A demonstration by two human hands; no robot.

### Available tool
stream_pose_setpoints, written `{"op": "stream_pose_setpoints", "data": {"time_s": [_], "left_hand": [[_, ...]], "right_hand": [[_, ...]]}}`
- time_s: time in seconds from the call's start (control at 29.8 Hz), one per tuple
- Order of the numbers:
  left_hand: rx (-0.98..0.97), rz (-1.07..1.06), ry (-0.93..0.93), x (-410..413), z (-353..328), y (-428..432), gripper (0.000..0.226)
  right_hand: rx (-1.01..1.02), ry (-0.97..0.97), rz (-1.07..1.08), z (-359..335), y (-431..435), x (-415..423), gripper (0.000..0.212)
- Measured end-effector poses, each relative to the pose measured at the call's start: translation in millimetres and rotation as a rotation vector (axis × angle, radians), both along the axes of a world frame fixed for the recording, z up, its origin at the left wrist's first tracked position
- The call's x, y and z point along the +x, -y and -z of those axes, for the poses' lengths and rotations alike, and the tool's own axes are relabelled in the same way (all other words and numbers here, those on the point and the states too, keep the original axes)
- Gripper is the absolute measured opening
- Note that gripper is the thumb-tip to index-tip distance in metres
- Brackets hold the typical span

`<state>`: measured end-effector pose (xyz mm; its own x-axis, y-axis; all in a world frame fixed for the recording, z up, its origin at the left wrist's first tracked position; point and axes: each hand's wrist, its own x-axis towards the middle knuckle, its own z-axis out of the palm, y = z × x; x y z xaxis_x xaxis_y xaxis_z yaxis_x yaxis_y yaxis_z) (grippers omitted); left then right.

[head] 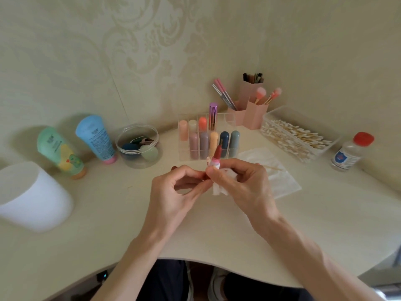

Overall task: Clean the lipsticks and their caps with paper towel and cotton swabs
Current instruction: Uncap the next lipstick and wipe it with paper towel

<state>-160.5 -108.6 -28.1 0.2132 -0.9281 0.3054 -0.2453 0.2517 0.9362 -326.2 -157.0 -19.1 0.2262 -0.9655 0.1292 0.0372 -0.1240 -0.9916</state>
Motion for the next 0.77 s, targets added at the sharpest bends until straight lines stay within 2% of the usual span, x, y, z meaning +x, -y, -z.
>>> {"op": "stream_pose_setpoints", "data": {"time_s": [0.1,0.17,0.23,0.3,0.4,0.5,0.64,0.77], "left_hand": [[0.109,0.166,-0.186,3.5,-2.1,3.7,0.025],[0.123,0.216,-0.191,5.0,-1.9,4.9,0.023],[0.120,0.169,-0.188,5.5,-1.7,4.8,0.018],[0.107,0.093,-0.158,5.1,-0.9,3.9,0.017],[0.048,-0.021,0.010,3.7,3.6,3.9,0.015],[0.010,-0.031,0.064,1.7,2.6,3.6,0.022],[0.095,0.187,-0.158,6.0,-1.3,2.9,0.022],[0.115,0.157,-0.192,6.2,-2.9,3.3,0.017]], "right_hand": [[0.001,0.031,0.016,-0.5,-0.7,0.3,0.027],[-0.013,0.021,0.021,-0.4,-1.7,0.0,0.025],[-0.032,0.011,0.015,0.3,-2.1,-0.4,0.019],[-0.046,-0.001,0.005,0.9,-2.5,0.1,0.013],[-0.045,-0.021,0.016,2.3,-2.4,0.7,0.011],[-0.031,-0.008,0.026,1.8,-2.7,1.8,0.012],[-0.017,0.037,0.013,0.4,-3.1,-1.3,0.015],[-0.027,0.069,0.011,-0.3,-4.8,-1.2,0.013]]}}
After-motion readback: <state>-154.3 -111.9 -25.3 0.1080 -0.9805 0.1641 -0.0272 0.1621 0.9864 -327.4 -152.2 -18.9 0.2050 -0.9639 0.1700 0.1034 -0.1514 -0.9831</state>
